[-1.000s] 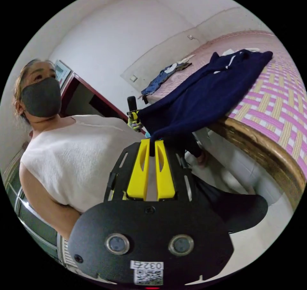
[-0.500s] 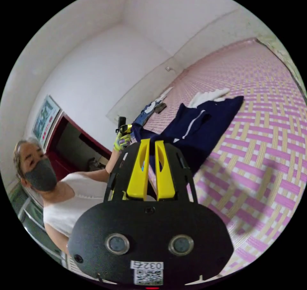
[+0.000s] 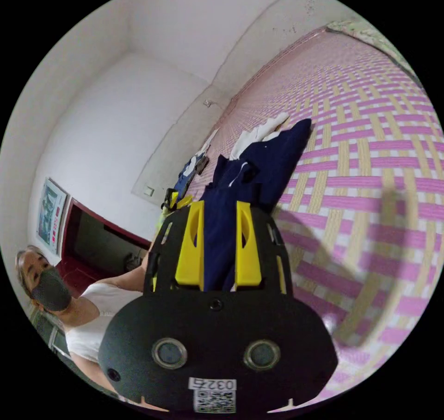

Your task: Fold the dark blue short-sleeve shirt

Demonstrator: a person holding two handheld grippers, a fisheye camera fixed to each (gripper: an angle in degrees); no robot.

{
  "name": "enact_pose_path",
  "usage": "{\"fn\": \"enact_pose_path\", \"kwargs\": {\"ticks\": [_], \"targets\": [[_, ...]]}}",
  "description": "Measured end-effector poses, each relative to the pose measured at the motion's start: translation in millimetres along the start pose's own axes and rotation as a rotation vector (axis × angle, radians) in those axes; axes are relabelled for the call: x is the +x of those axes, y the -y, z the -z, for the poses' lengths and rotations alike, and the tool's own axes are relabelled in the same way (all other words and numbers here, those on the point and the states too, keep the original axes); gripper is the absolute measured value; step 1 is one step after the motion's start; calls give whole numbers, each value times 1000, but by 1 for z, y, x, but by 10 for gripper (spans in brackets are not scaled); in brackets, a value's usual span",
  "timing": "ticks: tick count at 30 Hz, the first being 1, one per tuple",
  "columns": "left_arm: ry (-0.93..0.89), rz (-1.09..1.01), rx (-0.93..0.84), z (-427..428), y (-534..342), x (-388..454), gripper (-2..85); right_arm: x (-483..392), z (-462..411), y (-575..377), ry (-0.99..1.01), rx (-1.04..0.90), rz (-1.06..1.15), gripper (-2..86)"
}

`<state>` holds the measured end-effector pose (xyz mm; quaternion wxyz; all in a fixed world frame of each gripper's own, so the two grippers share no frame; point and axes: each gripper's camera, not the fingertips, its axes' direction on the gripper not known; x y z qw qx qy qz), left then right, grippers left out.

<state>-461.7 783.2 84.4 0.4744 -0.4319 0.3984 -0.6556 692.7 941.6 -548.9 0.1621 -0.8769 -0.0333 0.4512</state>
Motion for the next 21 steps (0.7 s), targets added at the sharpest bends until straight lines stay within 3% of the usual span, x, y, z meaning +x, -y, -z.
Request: {"fn": "enact_pose_path", "kwargs": {"ticks": [2,6,12,17,21], "targets": [[51,-41,-2,5,-16,21,81,-17,4,-27,-48,-5,36,85],[339,-69,-93,-5,-55,54,83,-53,-13,-91,-125,-69,126,86],[488,-145,-252,-55,-104,87,95,-89,-66,-142,-276,-178,211,98],[456,-246,-303,-76,-133,103,82,-100,-98,-165,-275,-197,252,89],[535,-358,-349,-95,-149,122,78,-111,-116,-182,-340,-198,294,69]]}}
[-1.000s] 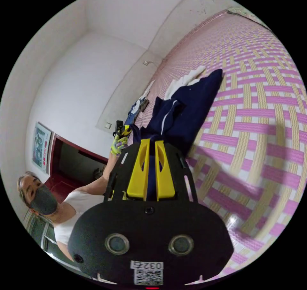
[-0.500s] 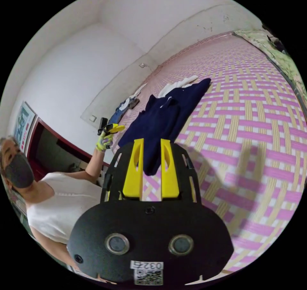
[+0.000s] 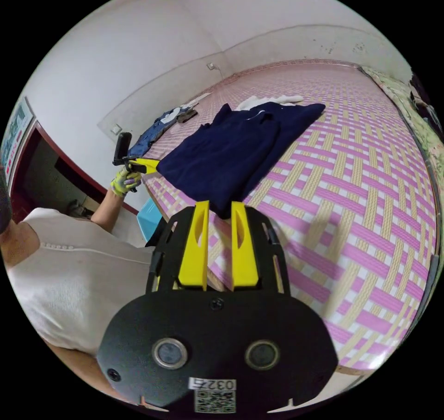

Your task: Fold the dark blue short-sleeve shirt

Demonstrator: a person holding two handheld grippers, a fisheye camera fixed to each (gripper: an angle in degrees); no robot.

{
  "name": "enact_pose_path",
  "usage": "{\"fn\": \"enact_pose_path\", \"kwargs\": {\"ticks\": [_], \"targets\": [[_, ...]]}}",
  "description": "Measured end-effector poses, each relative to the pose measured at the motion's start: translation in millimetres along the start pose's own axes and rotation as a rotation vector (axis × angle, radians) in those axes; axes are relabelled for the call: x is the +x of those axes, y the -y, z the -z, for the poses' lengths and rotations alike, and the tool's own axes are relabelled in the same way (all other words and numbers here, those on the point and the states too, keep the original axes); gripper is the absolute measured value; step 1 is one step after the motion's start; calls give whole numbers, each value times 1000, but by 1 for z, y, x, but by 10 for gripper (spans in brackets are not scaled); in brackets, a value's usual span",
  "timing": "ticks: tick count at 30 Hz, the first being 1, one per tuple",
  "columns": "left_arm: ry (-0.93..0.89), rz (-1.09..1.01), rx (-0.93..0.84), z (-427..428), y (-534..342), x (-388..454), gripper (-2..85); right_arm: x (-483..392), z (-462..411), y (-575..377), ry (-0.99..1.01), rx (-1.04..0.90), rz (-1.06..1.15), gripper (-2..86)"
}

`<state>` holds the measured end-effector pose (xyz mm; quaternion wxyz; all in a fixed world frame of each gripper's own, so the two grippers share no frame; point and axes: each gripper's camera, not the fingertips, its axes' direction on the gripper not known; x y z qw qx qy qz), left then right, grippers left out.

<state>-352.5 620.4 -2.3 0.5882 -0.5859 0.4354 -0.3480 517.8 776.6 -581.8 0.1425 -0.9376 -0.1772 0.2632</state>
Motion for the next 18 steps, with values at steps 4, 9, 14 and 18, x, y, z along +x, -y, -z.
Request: {"fn": "enact_pose_path", "kwargs": {"ticks": [4,9,14,18], "targets": [[165,-54,-38,-4,-1,24,37,-30,-7,-12,-108,15,75,41],[150,-143,40,18,-21,50,11,-80,11,-46,-138,90,228,24],[27,-283,146,61,-49,96,7,-136,50,-85,-135,165,372,18],[-58,-339,228,108,-38,120,6,-148,105,-81,-67,273,366,10]]}}
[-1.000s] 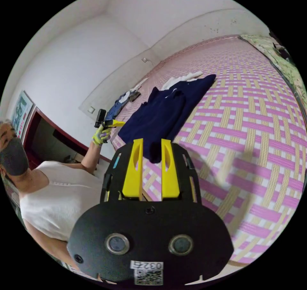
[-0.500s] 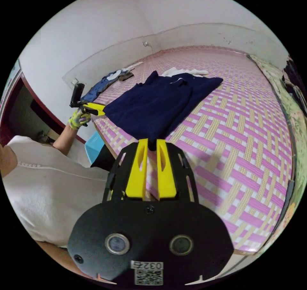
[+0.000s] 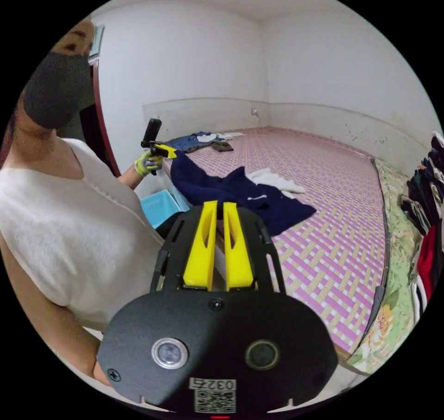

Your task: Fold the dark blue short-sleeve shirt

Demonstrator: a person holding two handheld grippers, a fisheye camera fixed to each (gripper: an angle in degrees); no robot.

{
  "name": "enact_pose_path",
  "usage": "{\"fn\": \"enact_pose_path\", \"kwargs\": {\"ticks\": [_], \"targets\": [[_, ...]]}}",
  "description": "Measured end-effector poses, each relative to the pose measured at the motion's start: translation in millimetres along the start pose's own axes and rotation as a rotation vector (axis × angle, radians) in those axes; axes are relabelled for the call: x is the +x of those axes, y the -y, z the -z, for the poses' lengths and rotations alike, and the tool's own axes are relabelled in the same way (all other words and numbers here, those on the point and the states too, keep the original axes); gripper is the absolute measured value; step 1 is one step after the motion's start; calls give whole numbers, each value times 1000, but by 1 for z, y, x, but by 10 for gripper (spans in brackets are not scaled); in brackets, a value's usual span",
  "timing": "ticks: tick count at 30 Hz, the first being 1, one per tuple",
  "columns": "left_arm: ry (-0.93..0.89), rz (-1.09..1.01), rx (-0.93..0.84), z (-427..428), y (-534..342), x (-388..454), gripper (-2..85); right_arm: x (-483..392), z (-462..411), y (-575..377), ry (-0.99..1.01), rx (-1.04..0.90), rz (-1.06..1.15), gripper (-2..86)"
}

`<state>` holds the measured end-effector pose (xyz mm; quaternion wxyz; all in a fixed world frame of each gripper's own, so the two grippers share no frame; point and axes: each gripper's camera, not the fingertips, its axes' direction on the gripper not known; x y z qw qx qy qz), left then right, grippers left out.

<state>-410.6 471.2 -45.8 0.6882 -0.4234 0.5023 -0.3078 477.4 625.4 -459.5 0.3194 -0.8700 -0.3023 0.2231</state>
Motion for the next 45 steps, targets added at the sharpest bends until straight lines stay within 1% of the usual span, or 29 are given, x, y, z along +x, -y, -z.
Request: {"fn": "enact_pose_path", "kwargs": {"ticks": [2,4,6,7,9,10,12,15,17,18,20,23,25,27,30,32,35,38,40,43,45], "targets": [[-13,33,14,10,21,-13,6,20,12,22,10,35,-32,9],[-18,113,19,16,44,-39,5,52,12,47,28,51,-88,9],[-28,230,39,19,72,-87,-2,106,-5,85,39,50,-167,10],[-29,253,40,17,79,-100,-3,122,-13,94,42,42,-193,10],[-22,396,31,5,99,-164,-7,186,-56,129,51,-24,-302,12],[-19,429,21,0,103,-179,-8,200,-68,135,45,-45,-328,12],[-15,550,-47,-25,108,-234,-10,257,-122,149,42,-176,-461,13],[-20,651,-89,-52,102,-279,-8,300,-167,145,50,-281,-574,16],[-72,676,-59,-58,97,-295,2,313,-171,140,66,-283,-630,23],[-108,706,-45,-58,92,-303,15,317,-164,137,93,-245,-663,31],[-126,709,9,-48,87,-303,36,316,-143,133,100,-189,-699,51],[-70,716,29,-28,83,-292,82,289,-99,135,10,-135,-660,69],[-49,713,19,-21,83,-284,96,275,-90,136,52,-162,-626,74],[-28,688,-42,-22,87,-272,107,267,-92,136,143,-236,-610,83],[22,640,-150,-34,97,-253,121,258,-102,139,140,-338,-585,86],[37,617,-184,-41,104,-246,121,258,-107,140,143,-367,-585,88],[25,622,-205,-53,113,-247,104,260,-106,144,185,-351,-593,84],[71,609,-150,-48,120,-243,44,249,-97,153,149,-359,-546,65],[90,604,-122,-41,123,-242,28,240,-88,158,122,-354,-518,64],[100,608,-126,-38,128,-243,30,240,-77,160,120,-331,-520,74],[74,611,-131,-41,130,-246,44,248,-77,156,175,-320,-548,79]]}}
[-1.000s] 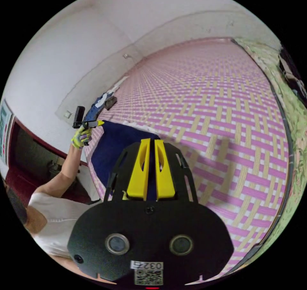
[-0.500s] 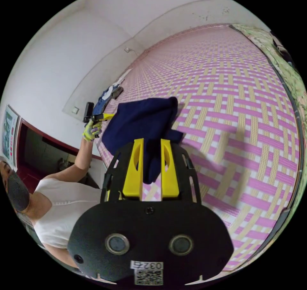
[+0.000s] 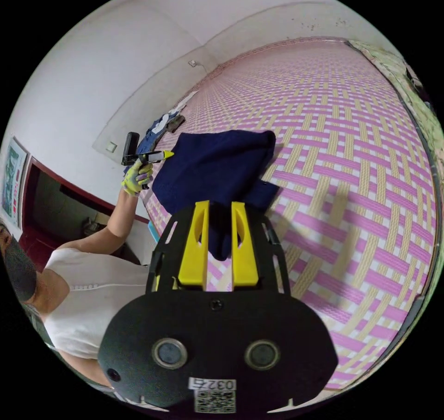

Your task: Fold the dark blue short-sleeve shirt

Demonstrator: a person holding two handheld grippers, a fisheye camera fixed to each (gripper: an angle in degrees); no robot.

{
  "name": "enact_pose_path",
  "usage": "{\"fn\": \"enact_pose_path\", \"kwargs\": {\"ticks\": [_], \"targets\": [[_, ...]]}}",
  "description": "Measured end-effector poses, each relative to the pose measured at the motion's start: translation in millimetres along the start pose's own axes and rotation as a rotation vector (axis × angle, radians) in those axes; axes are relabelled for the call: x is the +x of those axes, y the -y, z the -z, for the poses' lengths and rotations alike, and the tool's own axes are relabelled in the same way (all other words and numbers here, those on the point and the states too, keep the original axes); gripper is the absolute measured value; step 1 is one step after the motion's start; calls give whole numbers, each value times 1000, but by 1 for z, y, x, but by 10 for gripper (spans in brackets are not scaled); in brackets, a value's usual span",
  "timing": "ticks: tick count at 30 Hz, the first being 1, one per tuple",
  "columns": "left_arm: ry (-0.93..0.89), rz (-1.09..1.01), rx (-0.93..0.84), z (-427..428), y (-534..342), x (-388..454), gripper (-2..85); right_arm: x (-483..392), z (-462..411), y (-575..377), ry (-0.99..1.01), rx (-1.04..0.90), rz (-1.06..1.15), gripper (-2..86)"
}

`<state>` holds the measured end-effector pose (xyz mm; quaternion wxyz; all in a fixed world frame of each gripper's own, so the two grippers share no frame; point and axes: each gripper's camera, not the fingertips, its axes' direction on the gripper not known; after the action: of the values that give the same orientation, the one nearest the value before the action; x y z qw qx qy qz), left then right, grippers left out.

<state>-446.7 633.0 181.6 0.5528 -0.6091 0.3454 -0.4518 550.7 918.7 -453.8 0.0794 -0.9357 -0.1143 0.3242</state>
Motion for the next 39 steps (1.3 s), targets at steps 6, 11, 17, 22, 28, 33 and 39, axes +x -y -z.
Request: {"fn": "enact_pose_path", "kwargs": {"ticks": [6,11,17,22,28,33,39], "targets": [[0,19,-8,-4,5,-7,33,11,-9,4,24,-6,-42,84],[-47,45,26,4,5,-18,17,12,-3,-1,2,32,-67,82],[-62,45,43,9,8,-23,7,-10,-2,-2,-59,51,19,31],[-92,13,102,28,9,-17,5,-54,35,-24,-138,155,130,9],[-84,38,40,15,15,-31,6,-7,13,-48,-84,107,-13,20],[-127,96,44,16,15,-51,42,11,27,-55,-7,210,-75,78],[-191,141,91,24,18,-68,75,51,40,0,-74,257,-127,84]]}}
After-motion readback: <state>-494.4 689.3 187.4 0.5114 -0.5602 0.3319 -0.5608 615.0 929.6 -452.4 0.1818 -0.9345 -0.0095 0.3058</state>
